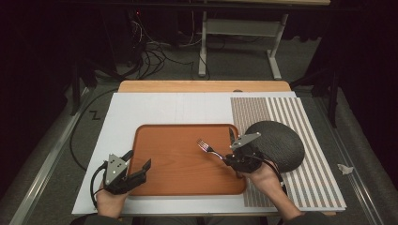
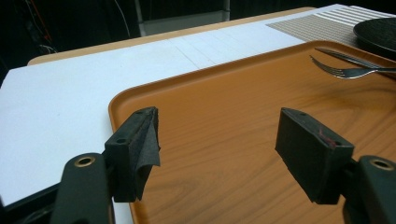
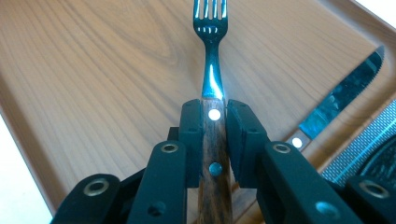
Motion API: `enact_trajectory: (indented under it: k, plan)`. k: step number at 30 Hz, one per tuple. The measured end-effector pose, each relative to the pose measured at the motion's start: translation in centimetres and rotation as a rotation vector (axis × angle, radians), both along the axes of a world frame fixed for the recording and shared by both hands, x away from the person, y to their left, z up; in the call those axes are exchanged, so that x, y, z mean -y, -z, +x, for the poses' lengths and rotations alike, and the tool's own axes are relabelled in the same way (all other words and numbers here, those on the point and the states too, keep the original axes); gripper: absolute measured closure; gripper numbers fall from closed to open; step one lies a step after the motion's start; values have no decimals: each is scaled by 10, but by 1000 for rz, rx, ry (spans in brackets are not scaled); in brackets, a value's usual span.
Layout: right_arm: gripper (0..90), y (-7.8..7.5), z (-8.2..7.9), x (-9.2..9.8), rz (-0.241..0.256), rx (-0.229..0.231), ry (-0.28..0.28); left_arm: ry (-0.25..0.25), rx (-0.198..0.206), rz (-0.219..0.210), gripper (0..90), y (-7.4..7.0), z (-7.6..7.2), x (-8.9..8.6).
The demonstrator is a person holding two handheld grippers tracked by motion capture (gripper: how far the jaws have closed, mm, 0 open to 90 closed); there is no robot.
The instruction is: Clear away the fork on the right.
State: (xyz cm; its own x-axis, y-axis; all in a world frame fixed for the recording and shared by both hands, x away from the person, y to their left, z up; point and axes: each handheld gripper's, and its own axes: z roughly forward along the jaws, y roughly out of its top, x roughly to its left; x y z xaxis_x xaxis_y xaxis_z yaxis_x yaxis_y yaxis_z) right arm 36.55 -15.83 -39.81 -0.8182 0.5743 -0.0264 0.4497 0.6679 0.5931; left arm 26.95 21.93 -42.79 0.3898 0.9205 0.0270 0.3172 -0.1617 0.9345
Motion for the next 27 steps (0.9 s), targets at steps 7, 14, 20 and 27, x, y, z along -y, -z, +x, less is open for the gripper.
enact_trajectory:
  k: [7, 14, 20, 27]
  plan:
    - [788, 3, 4, -12, -23, -14, 3, 0, -1, -2, 300, 0, 0, 0]
    - [788, 5, 8, -21, -48, -31, 3, 1, -1, -4, 300, 0, 0, 0]
    - [788, 10, 11, -28, -69, -55, 14, 1, -2, -4, 300, 0, 0, 0]
    - [787, 14, 10, -39, -88, -71, 23, 2, -1, -5, 300, 0, 0, 0]
